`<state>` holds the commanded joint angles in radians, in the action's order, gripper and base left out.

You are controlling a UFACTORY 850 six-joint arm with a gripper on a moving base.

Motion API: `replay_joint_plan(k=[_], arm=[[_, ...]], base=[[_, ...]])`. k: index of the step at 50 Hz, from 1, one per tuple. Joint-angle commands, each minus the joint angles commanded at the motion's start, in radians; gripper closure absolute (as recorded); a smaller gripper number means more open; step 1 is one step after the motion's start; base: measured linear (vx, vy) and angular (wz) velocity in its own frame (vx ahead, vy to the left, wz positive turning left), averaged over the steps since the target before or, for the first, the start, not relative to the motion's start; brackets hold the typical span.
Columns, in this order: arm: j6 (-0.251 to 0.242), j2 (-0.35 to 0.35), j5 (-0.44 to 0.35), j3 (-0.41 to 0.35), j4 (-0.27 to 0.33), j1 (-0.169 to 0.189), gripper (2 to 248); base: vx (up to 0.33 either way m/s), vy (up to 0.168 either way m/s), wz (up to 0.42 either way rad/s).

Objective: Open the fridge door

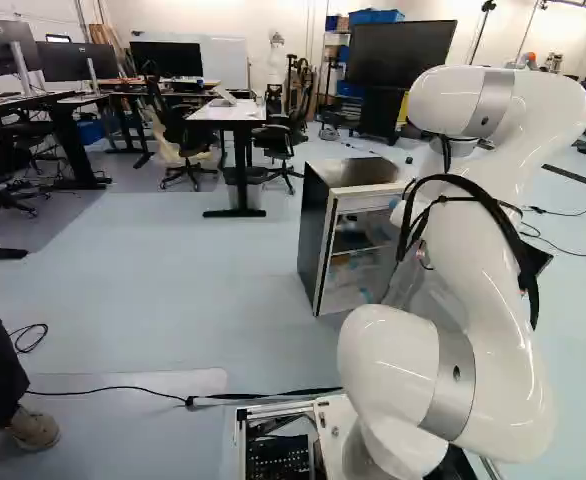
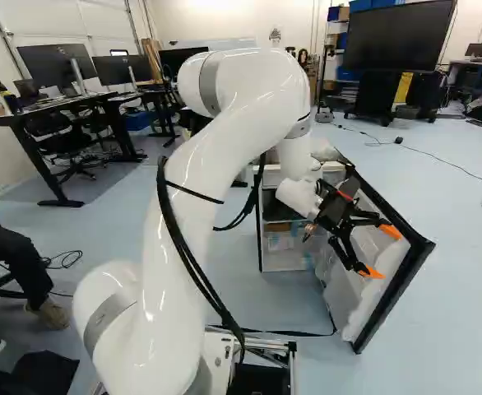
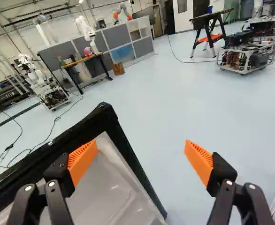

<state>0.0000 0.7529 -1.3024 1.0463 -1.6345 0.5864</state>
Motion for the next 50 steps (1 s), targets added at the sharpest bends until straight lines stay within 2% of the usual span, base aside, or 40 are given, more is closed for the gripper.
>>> replay_joint_plan(k=[9, 18, 28, 50], arm=[[0.0, 0.015, -0.004, 0.031, 0.0, 0.033, 3], [0.0, 0.011, -0.004, 0.022, 0.0, 0.041, 3], [0.0, -0.017, -0.004, -0.035, 0.028, 0.026, 3], [0.0, -0.094, -0.004, -0.187, 0.162, -0.028, 3]], base=[[0.0, 0.0, 0.0], [0.0, 0.0, 0.0], [0.0, 0.0, 0.0], [0.0, 0.0, 0.0]])
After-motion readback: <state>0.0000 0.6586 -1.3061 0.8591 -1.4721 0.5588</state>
